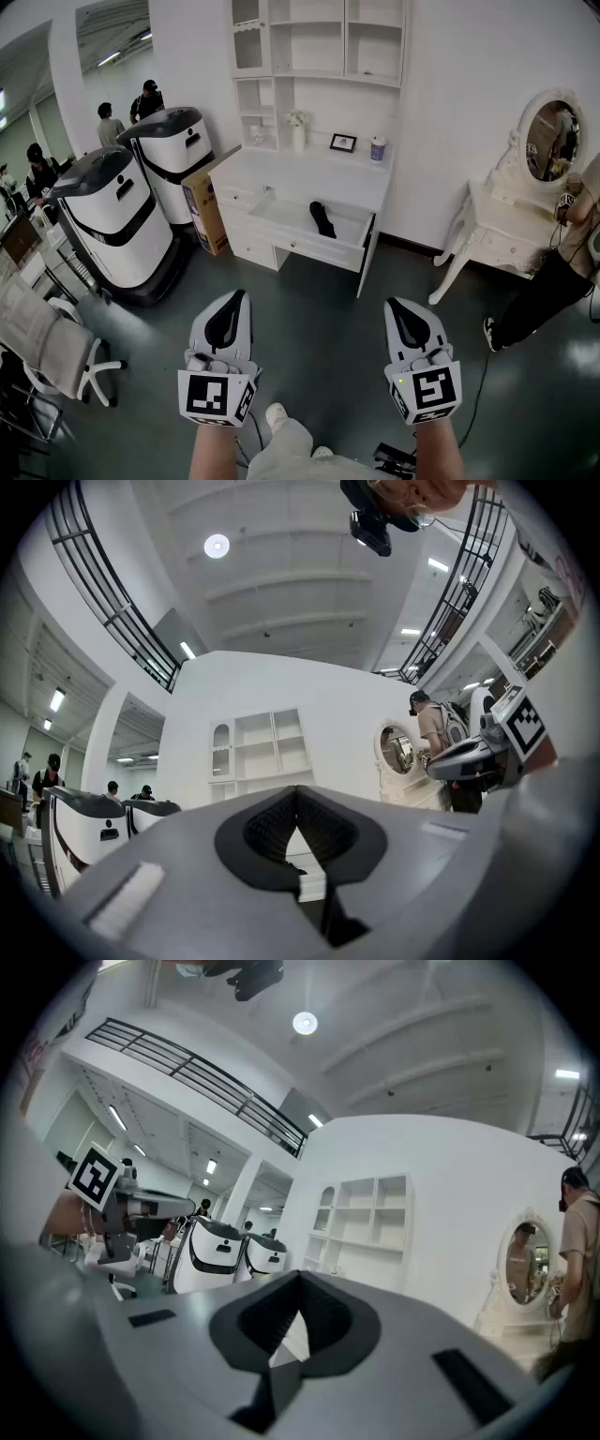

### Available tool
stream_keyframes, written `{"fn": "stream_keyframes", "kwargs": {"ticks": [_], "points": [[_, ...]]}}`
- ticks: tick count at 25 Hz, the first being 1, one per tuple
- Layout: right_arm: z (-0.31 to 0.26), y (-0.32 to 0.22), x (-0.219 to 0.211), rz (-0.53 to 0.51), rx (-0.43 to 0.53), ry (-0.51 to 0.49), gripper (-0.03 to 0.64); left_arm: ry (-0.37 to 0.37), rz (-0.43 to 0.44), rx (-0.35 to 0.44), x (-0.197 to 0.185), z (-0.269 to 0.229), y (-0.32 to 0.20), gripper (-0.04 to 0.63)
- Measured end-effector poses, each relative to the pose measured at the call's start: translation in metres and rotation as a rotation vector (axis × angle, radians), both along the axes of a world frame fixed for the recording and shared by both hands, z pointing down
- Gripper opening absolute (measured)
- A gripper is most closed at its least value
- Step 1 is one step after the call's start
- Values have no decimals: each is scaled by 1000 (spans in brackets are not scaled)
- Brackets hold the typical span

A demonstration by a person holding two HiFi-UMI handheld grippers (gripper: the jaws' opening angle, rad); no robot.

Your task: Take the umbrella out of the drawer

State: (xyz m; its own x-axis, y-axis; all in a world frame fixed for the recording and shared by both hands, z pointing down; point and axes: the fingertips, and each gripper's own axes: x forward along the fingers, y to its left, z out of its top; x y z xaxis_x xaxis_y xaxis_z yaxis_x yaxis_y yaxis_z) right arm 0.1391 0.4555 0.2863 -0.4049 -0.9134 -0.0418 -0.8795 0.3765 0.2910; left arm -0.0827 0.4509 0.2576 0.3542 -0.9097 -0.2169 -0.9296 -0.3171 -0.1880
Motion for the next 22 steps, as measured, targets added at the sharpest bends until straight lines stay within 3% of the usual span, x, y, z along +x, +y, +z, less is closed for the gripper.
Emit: {"fn": "stream_keyframes", "kwargs": {"ticks": [11,22], "points": [[8,-53,1,26,-15,-31,8,-5,11,-16,-2,9,-57,8],[17,-186,-17,22,-54,-16,8,37,-7,-62,-26,25,-193,8]]}}
